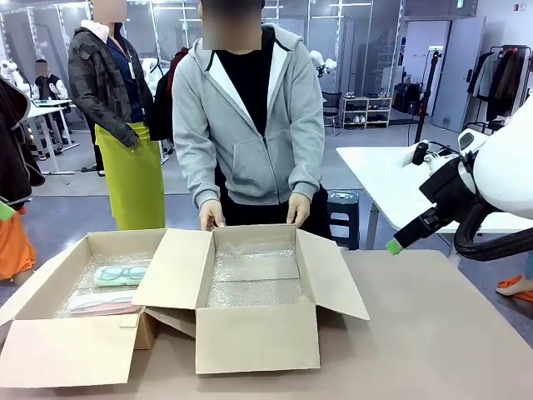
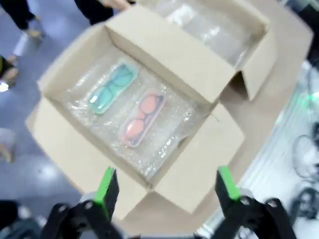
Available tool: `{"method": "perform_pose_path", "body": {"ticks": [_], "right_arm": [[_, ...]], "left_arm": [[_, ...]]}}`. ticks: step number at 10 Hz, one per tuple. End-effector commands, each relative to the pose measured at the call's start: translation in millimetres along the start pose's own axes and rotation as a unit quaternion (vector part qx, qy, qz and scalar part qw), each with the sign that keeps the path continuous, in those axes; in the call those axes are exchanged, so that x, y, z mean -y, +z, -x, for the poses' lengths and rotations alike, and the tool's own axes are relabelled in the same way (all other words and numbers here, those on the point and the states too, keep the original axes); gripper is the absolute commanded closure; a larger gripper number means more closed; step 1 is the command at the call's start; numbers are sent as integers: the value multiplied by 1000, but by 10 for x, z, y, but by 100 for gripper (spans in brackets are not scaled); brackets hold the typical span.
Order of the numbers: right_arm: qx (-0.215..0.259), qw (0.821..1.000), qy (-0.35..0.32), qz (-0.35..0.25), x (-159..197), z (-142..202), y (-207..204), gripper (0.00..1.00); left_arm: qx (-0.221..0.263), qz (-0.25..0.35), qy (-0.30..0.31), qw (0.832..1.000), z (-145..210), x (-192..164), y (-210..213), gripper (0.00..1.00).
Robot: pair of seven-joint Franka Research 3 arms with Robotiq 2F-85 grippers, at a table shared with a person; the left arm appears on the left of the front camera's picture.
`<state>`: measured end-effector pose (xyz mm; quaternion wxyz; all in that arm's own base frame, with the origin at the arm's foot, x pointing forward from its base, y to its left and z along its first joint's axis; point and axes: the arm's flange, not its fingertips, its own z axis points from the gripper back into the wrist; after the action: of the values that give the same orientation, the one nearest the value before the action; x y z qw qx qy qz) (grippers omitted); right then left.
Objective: Pack the glasses set securely to prepare it for shipping.
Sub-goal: Position the Package Box on the left side of the table.
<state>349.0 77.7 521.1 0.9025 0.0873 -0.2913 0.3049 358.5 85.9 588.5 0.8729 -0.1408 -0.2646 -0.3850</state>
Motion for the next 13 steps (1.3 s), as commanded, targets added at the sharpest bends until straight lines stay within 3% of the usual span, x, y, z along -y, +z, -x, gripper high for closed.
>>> {"method": "perform_pose_path", "body": {"ticks": [1, 3, 6, 8, 9, 13], "right_arm": [[1, 1000, 1, 4, -7, -6, 10, 0], [1, 1000, 1, 4, -7, -6, 10, 0], [1, 1000, 1, 4, -7, -6, 10, 0], [1, 1000, 1, 4, -7, -6, 10, 0], [1, 1000, 1, 4, -7, -6, 10, 0], [1, 1000, 1, 4, -7, -6, 10, 0]], "left_arm": [[15, -34, -53, 998, -62, 340, -125, 3], [22, -65, -97, 993, -226, 658, -356, 3], [-9, 13, -123, 992, -268, 997, -685, 3], [9, 31, -120, 992, -220, 1015, -689, 3], [-21, 48, -108, 993, -166, 941, -632, 3], [-2, 29, -129, 991, -294, 1028, -800, 3]]}}
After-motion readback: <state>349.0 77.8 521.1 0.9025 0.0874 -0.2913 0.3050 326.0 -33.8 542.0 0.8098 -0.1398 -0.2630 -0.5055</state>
